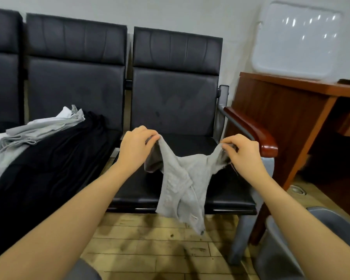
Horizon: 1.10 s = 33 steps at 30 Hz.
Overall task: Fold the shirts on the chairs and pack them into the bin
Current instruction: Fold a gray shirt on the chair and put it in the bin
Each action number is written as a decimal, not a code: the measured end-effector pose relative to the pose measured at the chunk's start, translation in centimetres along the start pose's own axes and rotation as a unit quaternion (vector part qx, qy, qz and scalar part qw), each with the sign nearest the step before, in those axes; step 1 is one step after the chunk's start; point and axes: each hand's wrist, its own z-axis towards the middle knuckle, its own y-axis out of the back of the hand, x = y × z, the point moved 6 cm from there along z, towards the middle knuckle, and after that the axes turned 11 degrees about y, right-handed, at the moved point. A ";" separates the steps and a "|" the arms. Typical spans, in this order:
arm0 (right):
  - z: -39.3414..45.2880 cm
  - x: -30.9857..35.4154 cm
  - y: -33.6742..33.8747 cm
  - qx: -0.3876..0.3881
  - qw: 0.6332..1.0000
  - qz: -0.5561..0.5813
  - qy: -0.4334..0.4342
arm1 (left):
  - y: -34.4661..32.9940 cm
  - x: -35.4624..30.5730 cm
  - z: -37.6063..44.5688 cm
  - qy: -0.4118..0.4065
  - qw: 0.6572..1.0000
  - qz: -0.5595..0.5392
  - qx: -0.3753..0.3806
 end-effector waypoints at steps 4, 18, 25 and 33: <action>3.8 1.4 3.6 -0.044 0.999 -0.025 0.006 | 2.9 -2.4 3.2 -0.033 0.998 0.034 -0.047; 11.5 4.2 13.8 -0.148 0.989 0.017 -0.003 | 11.4 -8.4 10.8 0.003 0.997 -0.033 -0.075; 10.5 2.5 13.0 -0.088 0.995 0.027 -0.045 | 10.3 -7.4 10.9 -0.010 0.996 0.088 -0.022; 7.8 0.6 9.7 0.075 0.990 -0.090 -0.077 | 7.1 -4.2 8.7 0.015 0.975 0.201 0.091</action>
